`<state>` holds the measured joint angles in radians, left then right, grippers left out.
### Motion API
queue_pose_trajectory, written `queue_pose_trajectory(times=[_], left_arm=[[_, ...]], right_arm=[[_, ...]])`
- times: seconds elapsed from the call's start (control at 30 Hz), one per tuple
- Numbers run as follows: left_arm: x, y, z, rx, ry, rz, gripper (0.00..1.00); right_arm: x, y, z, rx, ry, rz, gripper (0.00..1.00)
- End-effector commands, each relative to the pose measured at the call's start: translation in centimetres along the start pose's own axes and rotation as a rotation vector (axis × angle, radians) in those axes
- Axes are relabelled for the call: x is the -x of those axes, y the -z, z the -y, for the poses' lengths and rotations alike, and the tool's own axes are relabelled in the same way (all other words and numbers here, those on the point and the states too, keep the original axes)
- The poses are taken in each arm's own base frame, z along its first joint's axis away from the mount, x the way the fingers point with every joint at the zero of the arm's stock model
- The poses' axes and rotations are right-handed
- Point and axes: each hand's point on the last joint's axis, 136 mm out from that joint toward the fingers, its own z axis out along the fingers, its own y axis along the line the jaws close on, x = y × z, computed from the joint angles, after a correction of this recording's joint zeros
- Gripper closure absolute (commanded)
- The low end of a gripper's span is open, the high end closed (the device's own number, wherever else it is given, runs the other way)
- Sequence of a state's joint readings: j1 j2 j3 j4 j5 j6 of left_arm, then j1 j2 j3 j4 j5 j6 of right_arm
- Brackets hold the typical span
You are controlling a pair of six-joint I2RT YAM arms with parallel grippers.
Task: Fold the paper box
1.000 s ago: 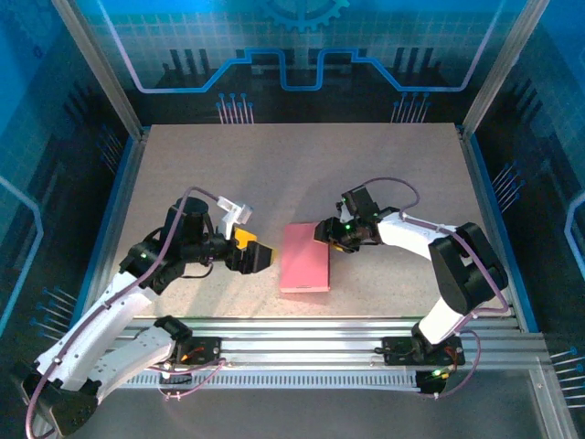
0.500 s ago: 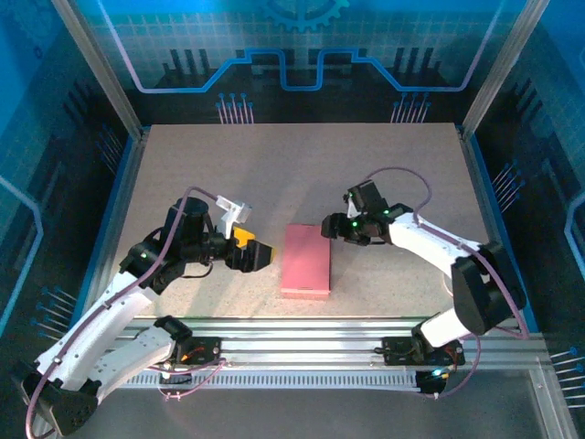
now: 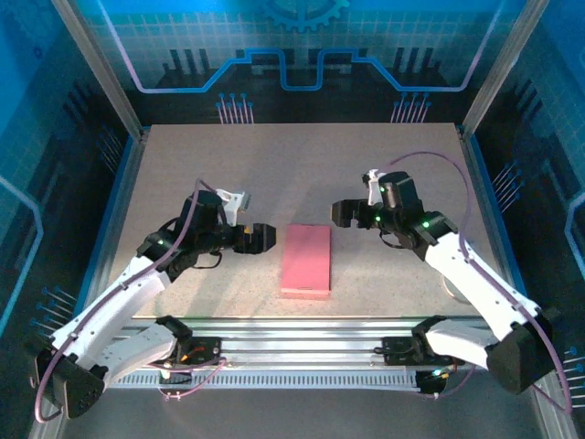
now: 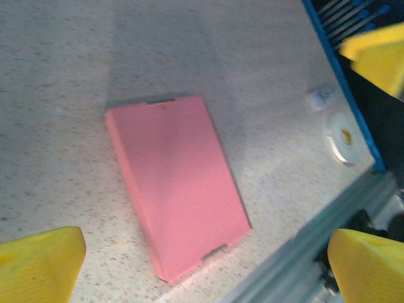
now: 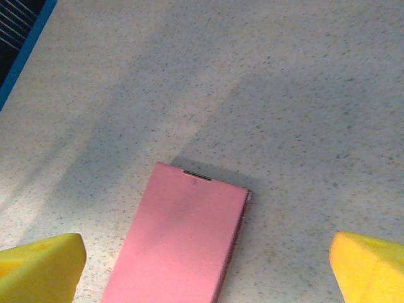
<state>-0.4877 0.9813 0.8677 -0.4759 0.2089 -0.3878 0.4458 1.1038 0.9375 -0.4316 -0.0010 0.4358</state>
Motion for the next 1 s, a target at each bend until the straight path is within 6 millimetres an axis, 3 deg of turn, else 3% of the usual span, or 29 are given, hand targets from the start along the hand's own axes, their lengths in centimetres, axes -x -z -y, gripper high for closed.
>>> queue_pose_trajectory(times=[0.0,0.17,0.43,0.6,0.83,0.97], left_arm=[[1.3,-0.3,-2.2,0.105,-0.001,0.081,0.01],[2.2,-0.7,-4.3,0.182,0.004,0.135,0.01],[3.0,-0.7,-11.9,0.358,0.072,0.252,0.01],[2.9,1.0,-15.7,0.514,0.055,0.295,0.01],[3.6,3.0,-18.6,0.614,-0.039,0.427,0.01],[4.2,2.4,-19.9,0.601,-0.081,0.467,0.01]], right_arm=[[0.4,1.0,2.4,-0.100,0.062,0.071,0.00],[-1.6,1.3,4.2,-0.147,0.112,0.073,0.00],[-3.0,1.6,6.4,-0.221,0.126,0.109,0.00],[-3.8,1.2,6.5,-0.212,0.102,0.074,0.00],[-3.7,1.3,6.3,-0.200,0.086,0.086,0.00],[-3.9,1.1,6.3,-0.198,0.082,0.080,0.00]])
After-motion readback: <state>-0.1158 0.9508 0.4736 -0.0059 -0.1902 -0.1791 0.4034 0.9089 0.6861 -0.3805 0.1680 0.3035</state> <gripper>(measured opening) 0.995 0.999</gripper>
